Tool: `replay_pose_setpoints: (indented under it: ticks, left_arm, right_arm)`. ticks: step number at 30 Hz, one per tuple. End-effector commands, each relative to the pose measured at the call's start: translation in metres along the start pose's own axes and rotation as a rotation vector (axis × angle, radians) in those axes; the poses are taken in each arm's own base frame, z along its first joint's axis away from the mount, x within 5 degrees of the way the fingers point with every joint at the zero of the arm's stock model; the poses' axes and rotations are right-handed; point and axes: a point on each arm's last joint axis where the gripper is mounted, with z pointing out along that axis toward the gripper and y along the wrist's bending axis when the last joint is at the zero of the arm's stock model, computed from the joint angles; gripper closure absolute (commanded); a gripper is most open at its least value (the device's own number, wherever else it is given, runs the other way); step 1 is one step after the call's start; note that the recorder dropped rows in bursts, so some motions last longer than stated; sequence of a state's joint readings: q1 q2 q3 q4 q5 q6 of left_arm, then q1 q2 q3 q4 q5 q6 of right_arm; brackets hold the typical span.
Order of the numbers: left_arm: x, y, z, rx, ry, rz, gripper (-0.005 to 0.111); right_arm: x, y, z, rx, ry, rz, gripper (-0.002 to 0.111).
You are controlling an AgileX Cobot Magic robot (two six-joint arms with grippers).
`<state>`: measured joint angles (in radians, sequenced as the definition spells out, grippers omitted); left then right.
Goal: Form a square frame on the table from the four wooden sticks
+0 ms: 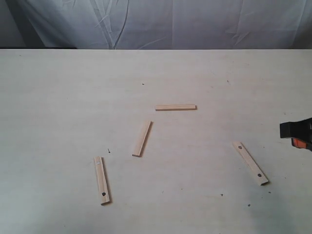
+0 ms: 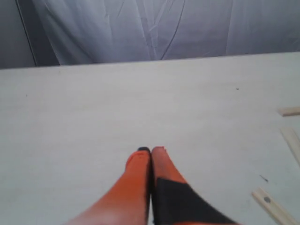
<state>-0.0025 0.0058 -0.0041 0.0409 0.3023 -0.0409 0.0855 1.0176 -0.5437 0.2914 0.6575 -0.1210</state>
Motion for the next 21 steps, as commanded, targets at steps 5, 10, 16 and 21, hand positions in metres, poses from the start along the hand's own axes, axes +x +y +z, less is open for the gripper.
replay_pose_setpoints:
  ticks: [5,10,16,21]
  left_arm:
    - [-0.027,-0.002,-0.004,0.017,-0.314,0.022,0.107]
    - [-0.038,-0.002,-0.009,0.024,-0.446,0.024,0.107]
    - [-0.047,-0.003,-0.014,0.032,-0.553,0.01,0.107]
    - [-0.053,-0.003,-0.018,0.037,-0.635,0.009,0.107]
  right_arm:
    - [-0.018,0.006,0.026,-0.022,0.098,-0.033,0.109]
    - [-0.022,0.018,0.047,-0.038,0.152,-0.11,0.109]
    - [-0.022,0.016,0.074,-0.007,0.201,-0.14,0.108]
    - [-0.02,0.012,0.094,0.012,0.237,-0.133,0.083]
